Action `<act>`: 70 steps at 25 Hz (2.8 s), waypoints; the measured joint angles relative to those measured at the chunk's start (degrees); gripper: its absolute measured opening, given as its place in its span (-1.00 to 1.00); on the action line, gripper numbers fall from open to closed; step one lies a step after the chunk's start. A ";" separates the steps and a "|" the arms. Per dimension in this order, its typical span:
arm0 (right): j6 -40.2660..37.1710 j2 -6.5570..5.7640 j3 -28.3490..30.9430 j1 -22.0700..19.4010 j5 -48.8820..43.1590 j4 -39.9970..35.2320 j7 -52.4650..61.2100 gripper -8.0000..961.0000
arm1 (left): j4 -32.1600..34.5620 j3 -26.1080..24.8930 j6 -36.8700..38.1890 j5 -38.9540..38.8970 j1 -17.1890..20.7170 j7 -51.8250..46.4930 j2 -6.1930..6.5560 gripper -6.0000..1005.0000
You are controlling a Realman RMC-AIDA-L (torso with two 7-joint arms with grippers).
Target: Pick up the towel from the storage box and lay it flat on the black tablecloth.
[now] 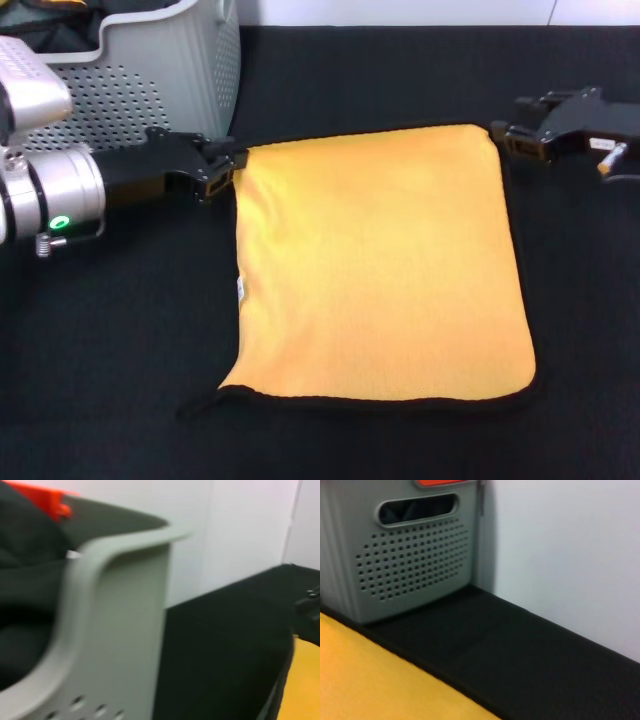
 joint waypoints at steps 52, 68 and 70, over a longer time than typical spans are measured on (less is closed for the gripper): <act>-58.31 1.49 9.06 -17.34 4.20 -18.93 -4.60 0.85 | 7.27 3.86 45.46 -18.61 6.80 5.98 3.39 0.42; -63.89 2.23 8.37 -15.31 5.81 -15.72 -3.57 0.85 | 6.18 7.54 49.10 -19.31 8.80 6.10 5.22 0.42; -63.92 2.28 8.35 -14.58 5.80 -14.46 -3.68 0.85 | 6.01 7.52 49.09 -19.34 9.05 6.15 5.26 0.42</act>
